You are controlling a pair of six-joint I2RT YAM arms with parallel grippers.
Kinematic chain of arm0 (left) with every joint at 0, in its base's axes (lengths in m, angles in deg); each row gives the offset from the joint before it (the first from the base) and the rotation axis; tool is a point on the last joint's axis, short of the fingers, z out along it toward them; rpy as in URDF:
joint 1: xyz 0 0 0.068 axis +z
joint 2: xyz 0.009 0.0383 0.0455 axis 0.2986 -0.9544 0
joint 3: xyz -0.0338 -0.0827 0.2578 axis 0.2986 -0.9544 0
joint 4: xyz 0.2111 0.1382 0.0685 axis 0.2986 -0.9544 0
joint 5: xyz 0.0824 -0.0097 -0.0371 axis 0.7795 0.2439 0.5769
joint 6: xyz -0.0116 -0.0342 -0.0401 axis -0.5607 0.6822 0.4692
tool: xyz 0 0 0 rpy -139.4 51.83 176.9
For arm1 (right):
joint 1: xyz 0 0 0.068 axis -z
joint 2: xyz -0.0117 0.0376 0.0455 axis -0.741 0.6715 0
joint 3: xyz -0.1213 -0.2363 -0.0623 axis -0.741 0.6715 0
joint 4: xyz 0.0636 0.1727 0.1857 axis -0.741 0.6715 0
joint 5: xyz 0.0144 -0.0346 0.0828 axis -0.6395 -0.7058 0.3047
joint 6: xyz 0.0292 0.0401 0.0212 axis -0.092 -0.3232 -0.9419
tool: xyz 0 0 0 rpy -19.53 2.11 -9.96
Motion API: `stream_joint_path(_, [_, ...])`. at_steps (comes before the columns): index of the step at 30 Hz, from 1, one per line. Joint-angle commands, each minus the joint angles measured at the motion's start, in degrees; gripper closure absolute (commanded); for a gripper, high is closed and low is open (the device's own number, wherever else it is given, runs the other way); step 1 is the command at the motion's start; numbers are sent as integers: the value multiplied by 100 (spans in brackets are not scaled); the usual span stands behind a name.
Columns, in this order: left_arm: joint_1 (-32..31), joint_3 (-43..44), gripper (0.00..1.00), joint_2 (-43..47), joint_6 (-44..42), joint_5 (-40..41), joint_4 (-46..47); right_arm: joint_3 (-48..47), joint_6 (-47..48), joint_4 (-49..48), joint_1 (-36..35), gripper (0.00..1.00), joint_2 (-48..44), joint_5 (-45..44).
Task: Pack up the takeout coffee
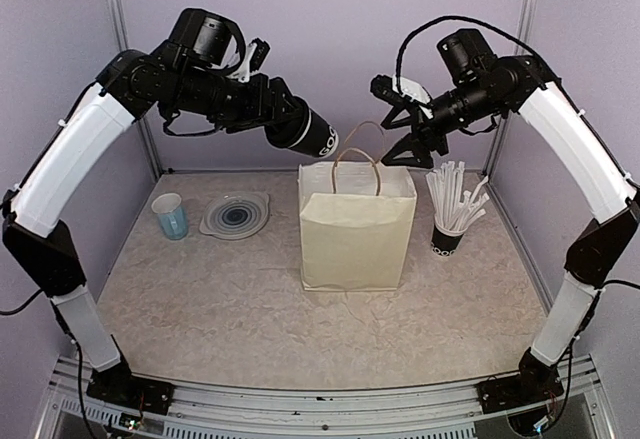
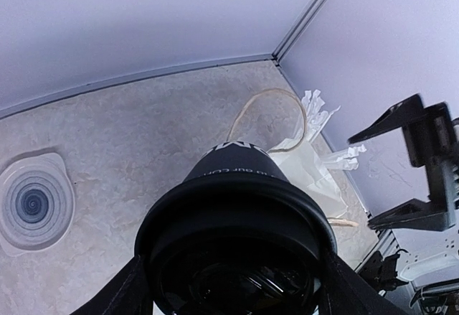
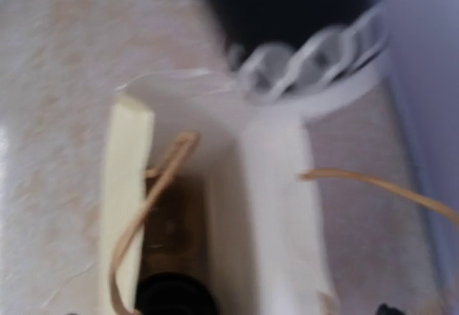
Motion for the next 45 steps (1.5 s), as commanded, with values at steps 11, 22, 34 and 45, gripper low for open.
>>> stream_joint_path(11, [-183, -434, 51, -568, -463, -476, 293, 139, -793, -655, 647, 15, 375, 164])
stream_joint_path(22, [-186, -253, 52, -1118, -685, -480, -137, -473, -870, -582, 647, 55, 1007, 895])
stream_joint_path(34, [-137, 326, 52, -1728, -648, -755, -404, -353, -734, -343, 638, 100, 774, 1583])
stream_joint_path(45, [-507, 559, 52, -1443, -241, -1005, -319, -149, -671, -288, 612, 100, 611, 1583])
